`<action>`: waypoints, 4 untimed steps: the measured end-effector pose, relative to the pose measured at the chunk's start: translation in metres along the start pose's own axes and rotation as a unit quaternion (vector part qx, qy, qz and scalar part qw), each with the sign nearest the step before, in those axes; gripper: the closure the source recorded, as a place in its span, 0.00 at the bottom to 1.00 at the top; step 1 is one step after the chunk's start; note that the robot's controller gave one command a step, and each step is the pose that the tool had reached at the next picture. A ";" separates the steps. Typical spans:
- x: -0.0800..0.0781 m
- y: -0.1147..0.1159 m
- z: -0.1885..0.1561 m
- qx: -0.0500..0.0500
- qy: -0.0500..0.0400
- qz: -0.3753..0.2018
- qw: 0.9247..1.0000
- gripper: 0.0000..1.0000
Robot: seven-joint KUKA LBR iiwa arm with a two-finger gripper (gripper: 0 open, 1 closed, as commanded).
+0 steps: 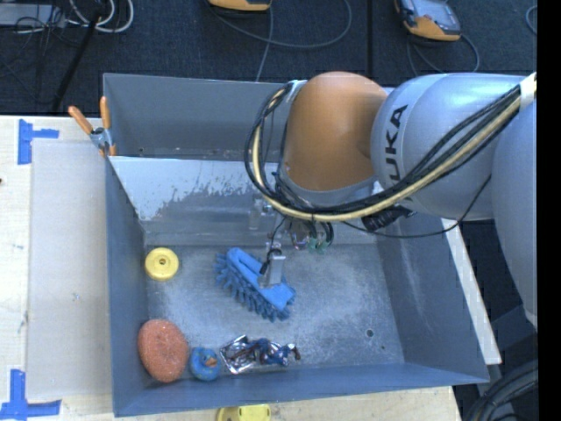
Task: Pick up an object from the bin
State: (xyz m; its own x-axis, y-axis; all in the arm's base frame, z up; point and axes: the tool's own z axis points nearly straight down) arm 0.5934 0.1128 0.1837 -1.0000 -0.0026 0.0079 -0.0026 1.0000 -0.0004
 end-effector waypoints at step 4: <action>0.000 -0.003 0.092 0.000 -0.003 -0.020 1.000 1.00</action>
Offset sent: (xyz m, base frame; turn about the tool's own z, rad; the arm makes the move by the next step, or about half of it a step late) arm 0.0059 -0.0116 -0.0883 -0.0952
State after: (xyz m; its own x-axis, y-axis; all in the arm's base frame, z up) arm 0.5926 0.1094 0.0916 -0.9991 -0.0426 0.0013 -0.0426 0.9991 0.0005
